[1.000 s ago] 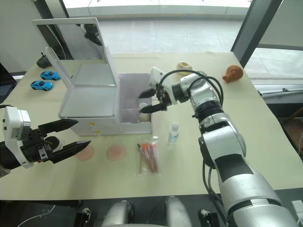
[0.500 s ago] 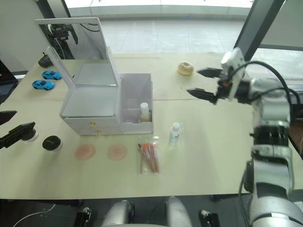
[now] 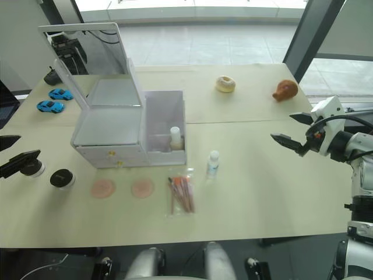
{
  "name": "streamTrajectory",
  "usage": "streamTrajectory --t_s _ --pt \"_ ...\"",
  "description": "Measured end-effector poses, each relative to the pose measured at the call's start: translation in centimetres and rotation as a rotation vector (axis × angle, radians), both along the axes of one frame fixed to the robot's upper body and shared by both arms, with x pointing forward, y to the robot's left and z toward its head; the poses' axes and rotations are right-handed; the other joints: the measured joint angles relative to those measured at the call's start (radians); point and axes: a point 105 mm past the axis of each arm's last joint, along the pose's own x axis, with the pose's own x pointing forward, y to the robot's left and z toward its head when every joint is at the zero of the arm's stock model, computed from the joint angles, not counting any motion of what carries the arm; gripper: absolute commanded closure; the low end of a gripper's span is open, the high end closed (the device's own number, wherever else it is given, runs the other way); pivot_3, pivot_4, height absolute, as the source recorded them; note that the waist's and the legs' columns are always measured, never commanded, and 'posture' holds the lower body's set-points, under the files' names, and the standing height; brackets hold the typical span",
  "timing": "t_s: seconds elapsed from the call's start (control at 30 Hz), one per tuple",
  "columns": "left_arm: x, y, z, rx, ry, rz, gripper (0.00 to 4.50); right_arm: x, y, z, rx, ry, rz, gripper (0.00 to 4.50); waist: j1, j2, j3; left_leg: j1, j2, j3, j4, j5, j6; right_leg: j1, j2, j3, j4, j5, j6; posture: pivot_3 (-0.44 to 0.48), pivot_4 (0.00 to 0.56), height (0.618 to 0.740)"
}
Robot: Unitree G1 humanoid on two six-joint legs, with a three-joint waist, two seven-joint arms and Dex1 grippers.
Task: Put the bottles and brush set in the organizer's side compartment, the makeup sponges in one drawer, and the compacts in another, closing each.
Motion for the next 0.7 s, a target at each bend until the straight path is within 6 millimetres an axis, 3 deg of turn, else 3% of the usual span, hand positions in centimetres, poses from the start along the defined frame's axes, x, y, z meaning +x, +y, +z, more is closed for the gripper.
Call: streamTrajectory --t_s 0.13,0.4,0.47,0.57,0.7 --pt "0.9 -6.8 2.9 0.031 -0.022 -0.28 0.0 -2.8 3.7 1.1 -0.064 0.05 0.152 0.05 0.008 0.0 0.0 -0.003 0.0 -0.001 0.001 0.0 0.0 0.001 0.0 0.0 -0.001 -0.001 0.002 0.0 0.15 0.74" --pt "1.2 -17.2 4.1 0.138 0.008 -0.668 0.0 -6.2 9.6 0.7 -0.035 0.093 0.264 0.05 0.002 -0.002 0.0 -0.006 -0.001 -0.004 0.004 0.0 0.0 0.0 0.003 0.0 -0.001 -0.004 0.01 0.0 0.15 0.74" --pt "1.0 -18.8 4.3 0.172 0.008 -0.723 0.0 -6.4 10.5 -0.4 -0.017 0.11 0.255 0.05 0.001 -0.002 -0.001 -0.007 -0.001 -0.004 0.005 0.0 0.0 0.0 0.003 0.0 -0.001 -0.004 0.01 0.0 0.15 0.74" --pt "0.7 -20.4 3.2 0.198 0.04 -0.773 0.0 -6.2 10.9 -2.6 0.026 0.163 0.209 0.05 0.002 -0.001 -0.001 -0.007 -0.001 -0.004 0.005 0.0 0.0 0.001 0.003 0.0 -0.001 -0.004 0.01 0.0 0.15 0.74" --pt "0.3 -21.8 1.2 0.174 0.093 -0.817 0.0 -5.5 11.9 -3.6 0.095 0.163 0.172 0.05 -0.001 -0.001 -0.001 -0.007 -0.001 -0.005 0.006 0.0 0.0 0.0 0.003 0.0 0.0 -0.004 0.01 0.0 0.15 0.74"
